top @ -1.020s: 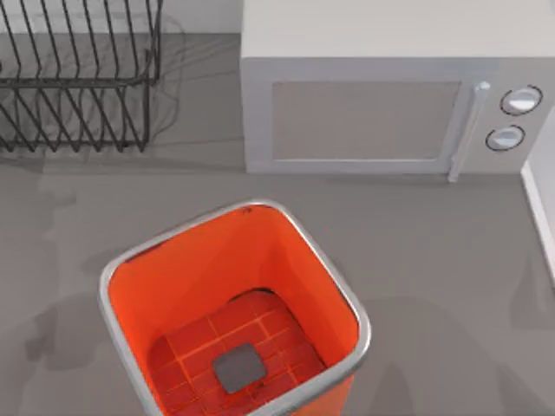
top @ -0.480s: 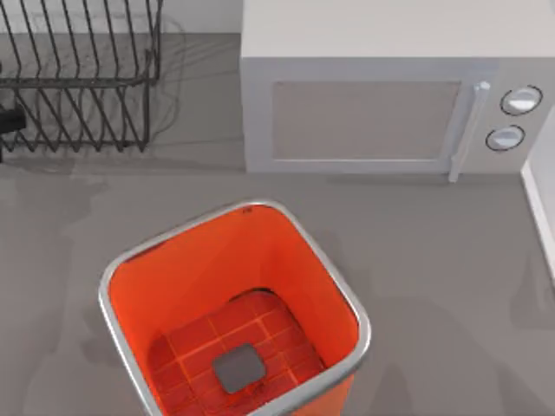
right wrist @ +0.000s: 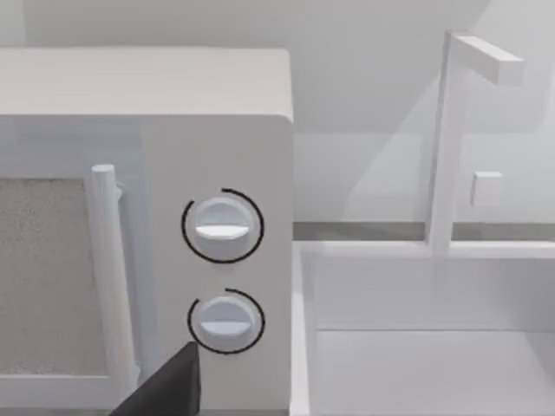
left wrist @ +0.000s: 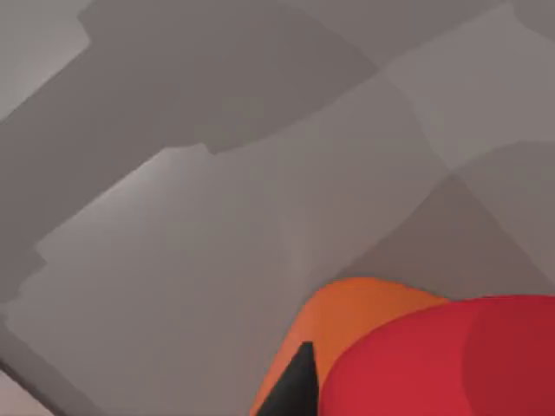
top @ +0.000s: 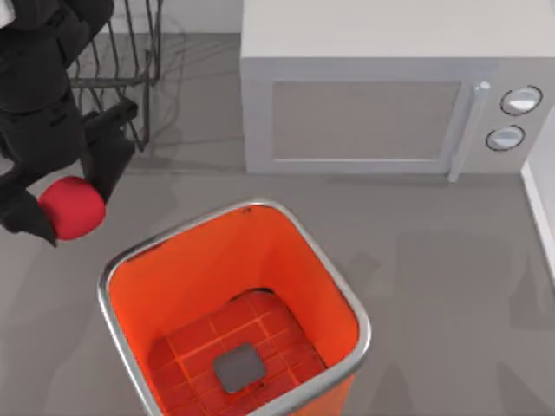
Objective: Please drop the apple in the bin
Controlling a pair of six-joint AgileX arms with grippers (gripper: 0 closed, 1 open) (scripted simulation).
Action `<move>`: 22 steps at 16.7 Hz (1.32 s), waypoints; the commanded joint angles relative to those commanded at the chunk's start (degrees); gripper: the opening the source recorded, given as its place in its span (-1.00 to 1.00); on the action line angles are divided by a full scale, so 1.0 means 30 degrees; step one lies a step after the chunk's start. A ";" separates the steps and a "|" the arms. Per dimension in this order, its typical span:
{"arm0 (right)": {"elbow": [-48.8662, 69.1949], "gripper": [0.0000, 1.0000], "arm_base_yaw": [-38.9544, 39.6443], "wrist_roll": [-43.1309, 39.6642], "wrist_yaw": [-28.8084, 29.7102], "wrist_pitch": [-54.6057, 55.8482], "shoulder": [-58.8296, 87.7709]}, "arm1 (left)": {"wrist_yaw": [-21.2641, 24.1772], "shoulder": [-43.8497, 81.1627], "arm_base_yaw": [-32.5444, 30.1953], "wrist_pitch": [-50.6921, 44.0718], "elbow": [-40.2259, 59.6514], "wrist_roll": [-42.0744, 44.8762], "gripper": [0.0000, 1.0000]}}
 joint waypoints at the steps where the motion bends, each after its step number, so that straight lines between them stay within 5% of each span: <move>1: 0.0000 1.00 0.0000 0.0000 0.0000 0.0000 0.0000 | 0.0037 0.0060 -0.0954 -0.0113 -0.0009 -0.2369 -1.00; 7: 0.0000 1.00 0.0000 0.0000 0.0000 0.0000 0.0000 | 0.0142 -0.0136 -0.6408 -0.0277 -0.0060 -1.5208 -1.00; 11: 0.0000 1.00 0.0000 0.0000 0.0000 0.0000 0.0000 | -0.0021 -0.0911 -0.9116 0.0219 -0.0281 -2.0976 -1.00; 15: 0.0000 1.00 0.0000 0.0000 0.0000 0.0000 0.0000 | -0.0195 -0.1400 -1.0473 0.0555 -0.0418 -2.3498 -1.00; 22: 0.0000 1.00 0.0000 0.0000 0.0000 0.0000 0.0000 | -0.0443 -0.1413 -1.0314 0.0788 -0.0664 -2.3561 -1.00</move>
